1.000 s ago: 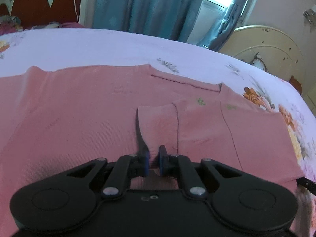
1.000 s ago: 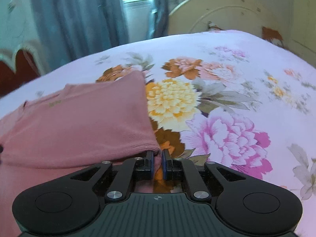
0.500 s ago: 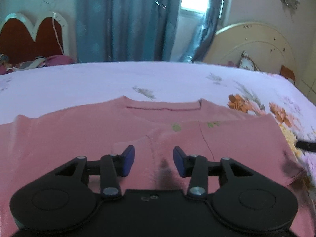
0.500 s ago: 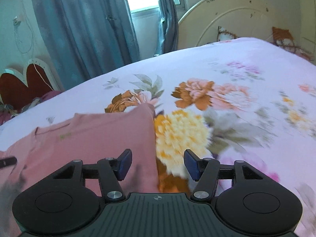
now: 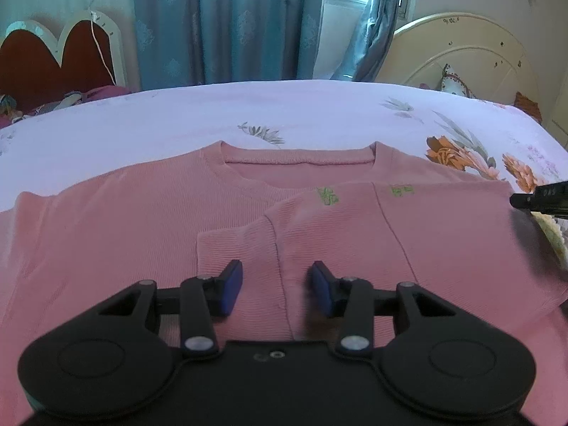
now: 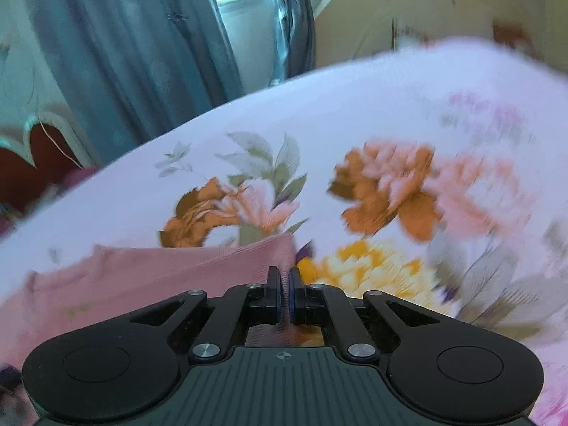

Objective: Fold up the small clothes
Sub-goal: 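Open the right tool to release the folded sleeve and withdraw, then move the left tool to the other sleeve cuff and grasp it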

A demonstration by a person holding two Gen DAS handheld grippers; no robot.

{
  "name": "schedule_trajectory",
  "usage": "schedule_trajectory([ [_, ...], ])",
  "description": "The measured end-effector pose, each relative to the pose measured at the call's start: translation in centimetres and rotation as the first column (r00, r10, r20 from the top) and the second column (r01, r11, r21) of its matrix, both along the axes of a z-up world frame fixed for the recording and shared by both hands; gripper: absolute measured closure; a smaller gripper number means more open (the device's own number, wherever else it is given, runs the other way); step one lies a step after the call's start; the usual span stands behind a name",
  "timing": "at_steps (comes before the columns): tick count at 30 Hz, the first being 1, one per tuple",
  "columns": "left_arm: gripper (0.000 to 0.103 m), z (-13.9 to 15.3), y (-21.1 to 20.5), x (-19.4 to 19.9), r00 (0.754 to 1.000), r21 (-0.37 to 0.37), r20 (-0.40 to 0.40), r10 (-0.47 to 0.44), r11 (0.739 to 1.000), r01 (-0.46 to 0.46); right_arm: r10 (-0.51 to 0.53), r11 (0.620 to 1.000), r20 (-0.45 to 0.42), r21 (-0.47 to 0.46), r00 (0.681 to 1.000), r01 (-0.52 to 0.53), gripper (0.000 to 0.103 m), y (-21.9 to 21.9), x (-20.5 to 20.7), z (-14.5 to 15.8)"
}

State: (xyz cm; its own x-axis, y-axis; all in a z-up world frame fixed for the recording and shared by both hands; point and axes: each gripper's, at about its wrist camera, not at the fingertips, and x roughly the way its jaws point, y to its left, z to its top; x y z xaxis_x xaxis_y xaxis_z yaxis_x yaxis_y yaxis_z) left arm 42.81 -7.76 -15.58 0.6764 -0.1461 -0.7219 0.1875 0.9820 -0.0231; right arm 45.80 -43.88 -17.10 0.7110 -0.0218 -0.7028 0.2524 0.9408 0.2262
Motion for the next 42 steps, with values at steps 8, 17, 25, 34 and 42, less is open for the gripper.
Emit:
schedule_trajectory([
  [8,0.055,0.0,0.1,0.1,1.000,0.027,-0.006,0.018,0.999,-0.018,0.046,0.995,0.028,-0.092,0.999,-0.043,0.100,1.9,-1.9,1.8],
  [17,0.051,0.9,0.5,-1.1,0.999,0.015,-0.017,0.041,0.999,-0.041,0.133,0.979,0.033,-0.160,0.991,-0.126,0.100,5.0,-5.8,3.6],
  [25,0.048,1.6,1.6,-2.2,0.997,-0.015,-0.045,0.060,0.998,-0.061,0.200,0.962,-0.069,-0.173,0.977,-0.210,0.100,8.5,-8.1,1.9],
  [34,0.038,4.7,7.1,-5.2,0.992,-0.042,-0.012,0.124,0.991,-0.124,0.240,0.967,-0.024,-0.077,0.970,-0.241,0.100,12.3,-9.1,3.8],
  [42,0.034,5.6,15.4,-7.5,0.969,-0.042,-0.004,0.248,0.968,-0.248,0.287,0.956,0.041,-0.065,0.957,-0.285,0.020,18.5,-8.7,5.0],
])
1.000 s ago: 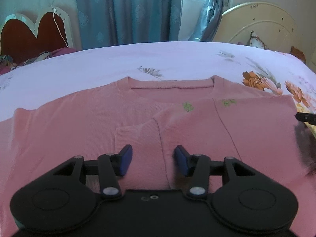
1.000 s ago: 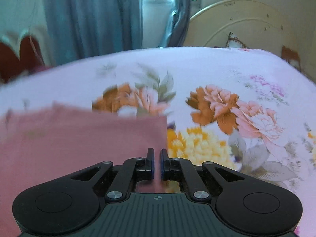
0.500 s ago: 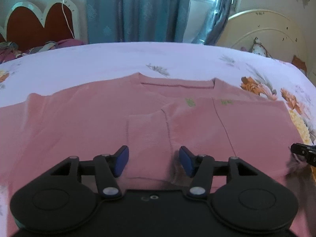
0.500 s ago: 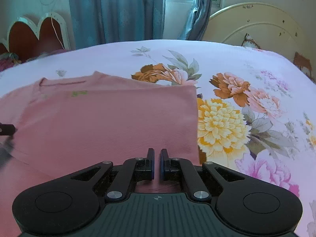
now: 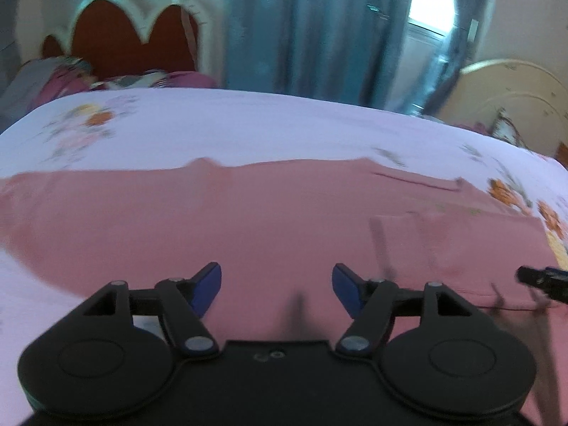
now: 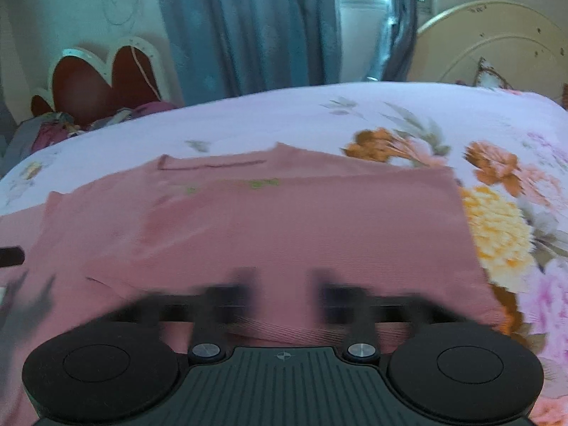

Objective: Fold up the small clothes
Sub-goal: 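Move the left tool to the other sleeve cuff and grasp it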

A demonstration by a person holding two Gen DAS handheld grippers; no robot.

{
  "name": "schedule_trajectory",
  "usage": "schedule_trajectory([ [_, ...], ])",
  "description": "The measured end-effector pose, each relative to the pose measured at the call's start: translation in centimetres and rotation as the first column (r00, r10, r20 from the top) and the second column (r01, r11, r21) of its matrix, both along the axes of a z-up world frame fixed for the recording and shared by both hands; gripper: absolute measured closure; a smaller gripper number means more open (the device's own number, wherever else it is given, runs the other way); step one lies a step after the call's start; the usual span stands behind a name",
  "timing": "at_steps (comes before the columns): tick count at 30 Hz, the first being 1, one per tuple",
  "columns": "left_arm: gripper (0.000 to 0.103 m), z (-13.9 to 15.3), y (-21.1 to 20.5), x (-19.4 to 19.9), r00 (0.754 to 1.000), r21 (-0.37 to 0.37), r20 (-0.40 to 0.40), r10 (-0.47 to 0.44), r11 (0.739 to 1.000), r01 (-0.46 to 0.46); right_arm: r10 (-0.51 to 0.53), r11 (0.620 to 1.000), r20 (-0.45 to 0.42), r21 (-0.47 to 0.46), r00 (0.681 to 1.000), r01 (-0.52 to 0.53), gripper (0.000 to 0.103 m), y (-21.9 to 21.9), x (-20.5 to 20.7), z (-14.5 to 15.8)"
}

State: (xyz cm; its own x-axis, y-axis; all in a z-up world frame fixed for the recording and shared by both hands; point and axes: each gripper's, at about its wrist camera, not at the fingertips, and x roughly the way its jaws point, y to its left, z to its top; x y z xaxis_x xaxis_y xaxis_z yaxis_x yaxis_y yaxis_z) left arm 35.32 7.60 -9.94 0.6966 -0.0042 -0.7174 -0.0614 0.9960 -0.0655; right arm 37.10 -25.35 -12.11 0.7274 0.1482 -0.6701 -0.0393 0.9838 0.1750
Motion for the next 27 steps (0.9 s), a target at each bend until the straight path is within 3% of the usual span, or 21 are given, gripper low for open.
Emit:
schedule_trajectory([
  [2,0.034,-0.1,2.6,-0.5,0.999,-0.005,-0.005,0.051,0.999,-0.051,0.030,0.999,0.022,-0.028,0.999,-0.030,0.020,1.9,0.2,0.5],
  [7,0.034,-1.0,10.0,-1.5,0.978,-0.025,-0.031,0.205,0.978,-0.206,0.064,0.998,0.022,0.004,0.998,-0.064,0.021,5.8,1.2,0.8],
  [8,0.034,-1.0,11.4,-1.5,0.971,-0.030,-0.037,0.237,0.971,-0.238,0.072,0.997,0.024,0.003,0.997,-0.073,0.024,6.6,1.4,0.8],
  [9,0.034,-1.1,12.8,-1.5,0.962,-0.035,-0.043,0.268,0.962,-0.270,0.084,0.996,0.019,0.003,0.996,-0.084,0.038,7.3,1.7,0.8],
  [10,0.034,-1.3,14.4,-1.6,0.951,-0.041,-0.047,0.305,0.951,-0.307,0.095,0.996,0.009,0.005,0.995,-0.095,0.044,8.1,2.0,0.6],
  [16,0.034,-2.0,22.2,-0.9,0.884,-0.077,-0.059,0.464,0.880,-0.468,0.112,0.994,0.009,0.003,0.994,-0.112,0.045,11.4,3.5,0.2],
  [20,0.035,-2.7,25.9,0.3,0.852,-0.117,-0.059,0.520,0.844,-0.523,0.114,0.994,0.002,-0.001,0.994,-0.114,0.045,12.8,4.4,-0.1],
  [24,0.039,-4.1,28.8,1.2,0.827,-0.190,-0.055,0.559,0.808,-0.558,0.115,0.992,-0.082,-0.042,0.990,-0.119,0.044,13.9,5.9,-2.1],
  [27,0.050,-4.4,30.3,1.8,0.814,-0.248,-0.031,0.580,0.785,-0.568,0.114,0.992,-0.094,-0.039,0.989,-0.119,0.045,14.0,6.0,-2.7],
])
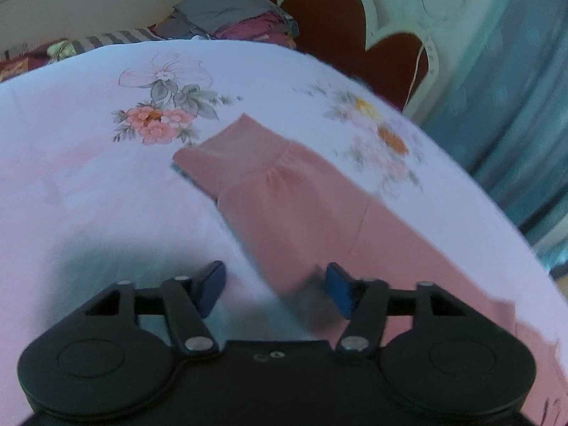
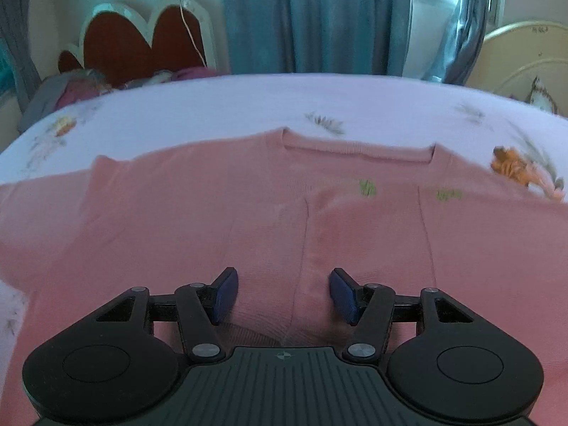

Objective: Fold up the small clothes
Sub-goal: 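Move the left tool to the other sleeve cuff and grasp it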

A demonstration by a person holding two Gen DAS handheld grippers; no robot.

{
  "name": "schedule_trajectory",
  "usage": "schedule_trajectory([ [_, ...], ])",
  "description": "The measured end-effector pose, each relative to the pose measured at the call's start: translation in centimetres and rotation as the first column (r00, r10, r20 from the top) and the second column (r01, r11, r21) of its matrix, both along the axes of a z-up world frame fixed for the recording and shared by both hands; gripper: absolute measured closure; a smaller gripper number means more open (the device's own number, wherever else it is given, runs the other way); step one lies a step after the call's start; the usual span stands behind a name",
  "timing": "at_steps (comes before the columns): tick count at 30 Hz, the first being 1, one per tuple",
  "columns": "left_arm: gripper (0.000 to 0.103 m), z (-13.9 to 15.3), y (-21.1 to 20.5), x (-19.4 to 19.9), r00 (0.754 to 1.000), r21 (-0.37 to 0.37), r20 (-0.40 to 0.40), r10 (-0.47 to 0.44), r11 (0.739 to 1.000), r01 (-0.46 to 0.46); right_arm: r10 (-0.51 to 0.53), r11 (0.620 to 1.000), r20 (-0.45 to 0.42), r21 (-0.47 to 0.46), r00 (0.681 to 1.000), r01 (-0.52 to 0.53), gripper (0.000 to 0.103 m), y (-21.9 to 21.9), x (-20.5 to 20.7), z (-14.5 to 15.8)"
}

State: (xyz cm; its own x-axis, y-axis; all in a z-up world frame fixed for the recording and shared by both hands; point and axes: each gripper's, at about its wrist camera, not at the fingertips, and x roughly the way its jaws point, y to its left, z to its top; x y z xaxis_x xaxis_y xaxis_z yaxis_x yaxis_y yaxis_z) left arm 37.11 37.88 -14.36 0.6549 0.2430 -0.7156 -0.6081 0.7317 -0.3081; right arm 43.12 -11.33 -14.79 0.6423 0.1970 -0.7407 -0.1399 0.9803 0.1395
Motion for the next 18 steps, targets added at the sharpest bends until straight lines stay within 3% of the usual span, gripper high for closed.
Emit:
schedule_trajectory([
  [4,0.064,-0.5,1.7,1.0,0.998,-0.022,0.034,0.043,0.999,-0.042,-0.024,1.000,0.069,0.012,0.997,0.023,0.044,-0.1,-0.6,0.8],
  [6,0.076,-0.6,2.0,1.5,0.997,-0.013,0.040,0.058,0.998,-0.058,-0.022,1.000,0.018,-0.015,1.000,0.022,0.044,0.1,-0.1,-0.3],
  [8,0.097,-0.8,2.3,1.6,0.995,-0.009,0.051,0.083,0.997,-0.082,-0.014,1.000,0.010,-0.026,1.000,0.014,0.044,0.2,0.1,-0.9],
  [10,0.097,-0.5,2.1,1.3,0.993,-0.007,0.083,0.080,0.997,-0.079,-0.014,1.000,0.008,-0.012,1.000,0.014,0.044,0.1,0.2,-0.6],
  [12,0.097,0.6,0.9,1.1,0.993,0.042,0.109,0.044,0.998,-0.049,-0.028,0.999,0.031,0.047,0.999,0.027,0.044,-0.6,-0.1,-0.1],
  [15,0.097,3.0,-1.9,0.8,0.985,0.104,0.164,-0.054,0.994,0.037,-0.044,0.997,0.062,0.067,0.997,0.040,0.044,-1.3,-0.6,0.8],
  [18,0.097,6.1,-6.1,0.6,0.955,0.166,0.224,-0.193,0.973,0.158,-0.050,0.995,0.074,0.086,0.996,0.044,0.044,-2.2,-0.7,1.3],
])
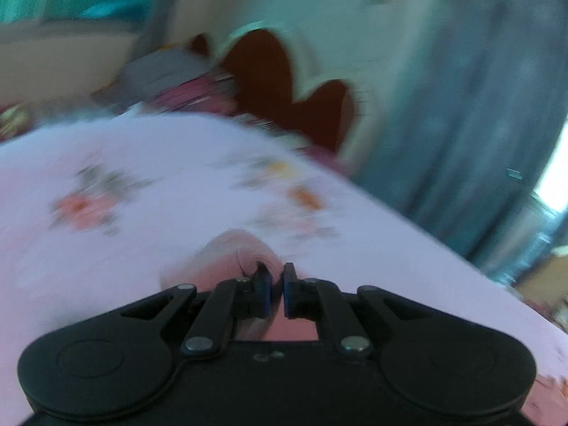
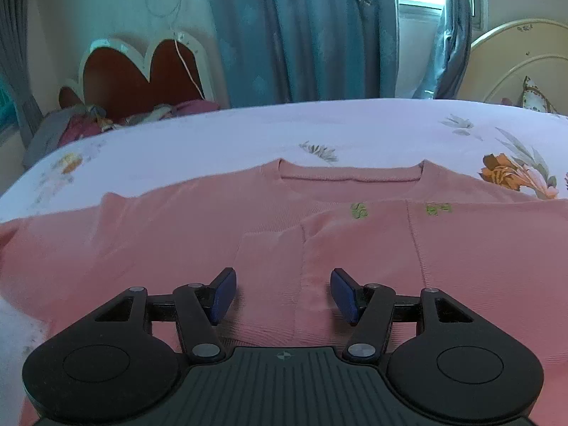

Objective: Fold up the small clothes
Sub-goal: 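Move the left tool to the other sleeve cuff and grasp it, then carry the cuff with the left tool across the sweater body and release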

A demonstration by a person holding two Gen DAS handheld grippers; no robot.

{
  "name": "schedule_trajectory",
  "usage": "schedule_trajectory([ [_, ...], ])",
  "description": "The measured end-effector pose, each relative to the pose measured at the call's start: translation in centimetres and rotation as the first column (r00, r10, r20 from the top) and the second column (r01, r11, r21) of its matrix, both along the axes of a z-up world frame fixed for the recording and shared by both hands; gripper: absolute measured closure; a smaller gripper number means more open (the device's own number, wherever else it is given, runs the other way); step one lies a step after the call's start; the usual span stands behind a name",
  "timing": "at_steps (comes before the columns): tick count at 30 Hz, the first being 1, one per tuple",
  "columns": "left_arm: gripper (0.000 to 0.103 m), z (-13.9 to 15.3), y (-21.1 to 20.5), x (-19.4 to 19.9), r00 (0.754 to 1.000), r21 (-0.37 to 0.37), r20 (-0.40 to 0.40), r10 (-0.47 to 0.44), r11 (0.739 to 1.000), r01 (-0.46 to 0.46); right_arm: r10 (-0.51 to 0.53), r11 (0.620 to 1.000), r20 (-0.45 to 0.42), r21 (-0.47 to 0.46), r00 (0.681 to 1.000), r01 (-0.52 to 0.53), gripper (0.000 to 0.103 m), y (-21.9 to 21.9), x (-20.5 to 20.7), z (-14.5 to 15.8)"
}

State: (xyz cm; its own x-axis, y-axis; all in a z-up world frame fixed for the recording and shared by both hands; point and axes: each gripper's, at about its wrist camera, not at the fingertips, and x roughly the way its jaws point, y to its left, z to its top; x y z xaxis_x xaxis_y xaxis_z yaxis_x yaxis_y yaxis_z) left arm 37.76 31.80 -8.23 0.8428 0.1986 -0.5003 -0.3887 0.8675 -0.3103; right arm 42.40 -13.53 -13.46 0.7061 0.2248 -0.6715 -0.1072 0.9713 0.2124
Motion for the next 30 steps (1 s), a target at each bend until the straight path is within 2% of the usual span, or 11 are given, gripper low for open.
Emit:
schedule_trajectory([
  [5,0.097,3.7,-9.1,0.4,0.963,0.058,0.072,-0.262,0.964,0.258,-0.022,1.000,0.020,0.021,1.000,0.022,0.044,-1.5,-1.5,1.1],
  [9,0.097,4.6,-18.0,1.1,0.883,0.063,0.094,-0.460,0.888,0.456,-0.054,0.998,0.027,0.030,0.998,0.054,0.044,-4.2,-3.2,1.6],
  [13,0.097,3.6,-27.2,1.6,0.788,0.076,0.091,-0.609,0.793,0.604,-0.106,0.994,0.035,0.025,0.994,0.105,0.044,-7.9,-5.0,2.2],
  [16,0.097,1.7,-33.3,1.9,0.717,0.070,0.046,-0.696,0.718,0.693,-0.150,0.989,0.032,0.023,0.988,0.149,0.044,-11.0,-6.2,2.3],
  [19,0.096,-1.1,-38.5,1.8,0.643,0.101,-0.065,-0.763,0.636,0.765,-0.178,0.984,0.016,0.021,0.984,0.177,0.044,-13.6,-7.0,2.2],
  [22,0.080,-3.7,-41.3,1.4,0.600,0.128,-0.190,-0.777,0.586,0.800,-0.174,0.984,-0.001,0.038,0.985,0.174,0.044,-15.4,-7.7,2.1],
  [24,0.073,-4.4,-41.4,0.5,0.589,0.136,-0.236,-0.773,0.573,0.808,-0.154,0.987,0.000,0.052,0.988,0.154,0.044,-15.9,-8.0,2.2],
  [25,0.057,-4.4,-41.3,0.1,0.590,0.141,-0.242,-0.771,0.573,0.807,-0.143,0.988,0.001,0.060,0.990,0.143,0.044,-15.9,-8.1,2.2],
  [26,0.033,-4.3,-40.8,-0.4,0.598,0.151,-0.243,-0.763,0.580,0.801,-0.130,0.989,0.003,0.069,0.992,0.129,0.044,-15.7,-8.2,2.3],
  [27,0.026,-3.8,-40.1,-0.9,0.622,0.175,-0.231,-0.748,0.597,0.783,-0.116,0.991,0.005,0.074,0.993,0.115,0.044,-15.2,-8.1,2.2],
  [30,0.025,-2.9,-38.0,-1.7,0.668,0.236,-0.228,-0.708,0.625,0.744,-0.048,0.995,0.014,0.085,0.999,0.046,0.044,-13.4,-7.6,2.5],
])
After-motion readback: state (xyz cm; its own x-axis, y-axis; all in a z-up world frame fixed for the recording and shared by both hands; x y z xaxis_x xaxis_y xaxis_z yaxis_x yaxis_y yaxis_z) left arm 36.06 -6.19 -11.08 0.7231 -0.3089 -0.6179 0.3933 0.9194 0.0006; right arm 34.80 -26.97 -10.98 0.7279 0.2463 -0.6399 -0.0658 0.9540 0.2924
